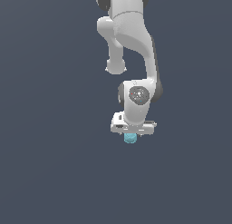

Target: Pick up the object and move it to a goal position.

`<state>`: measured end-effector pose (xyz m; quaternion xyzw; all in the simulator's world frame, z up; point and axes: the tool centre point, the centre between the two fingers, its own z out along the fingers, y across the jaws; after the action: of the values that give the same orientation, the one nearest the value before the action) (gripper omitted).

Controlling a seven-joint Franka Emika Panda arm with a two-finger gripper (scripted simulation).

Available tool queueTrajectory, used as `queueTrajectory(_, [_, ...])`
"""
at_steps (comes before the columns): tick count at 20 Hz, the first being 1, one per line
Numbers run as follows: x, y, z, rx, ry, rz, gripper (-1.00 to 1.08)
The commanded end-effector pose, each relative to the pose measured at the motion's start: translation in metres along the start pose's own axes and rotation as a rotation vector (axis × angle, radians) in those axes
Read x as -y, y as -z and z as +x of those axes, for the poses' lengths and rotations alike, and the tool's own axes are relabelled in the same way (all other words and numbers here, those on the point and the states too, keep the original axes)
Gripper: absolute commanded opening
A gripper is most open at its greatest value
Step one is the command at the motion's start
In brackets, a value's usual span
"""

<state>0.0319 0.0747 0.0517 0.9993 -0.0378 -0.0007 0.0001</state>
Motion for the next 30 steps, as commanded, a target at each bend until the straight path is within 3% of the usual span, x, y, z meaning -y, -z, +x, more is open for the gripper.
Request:
queueTrajectory(1, [0.0, -0.009, 0.0, -0.001, -0.001, 0.0, 1.0])
queueTrajectory(5, [0.0, -0.012, 0.002, -0.001, -0.001, 0.0, 1.0])
queueTrajectory(6, [0.0, -0.012, 0.002, -0.001, -0.001, 0.0, -1.0])
queueTrajectory(20, [-0.002, -0.008, 0.001, -0.002, -0.001, 0.001, -1.0])
queueTrajectory(30, [-0.03, 0.042, -0.002, -0.002, -0.001, 0.001, -1.0])
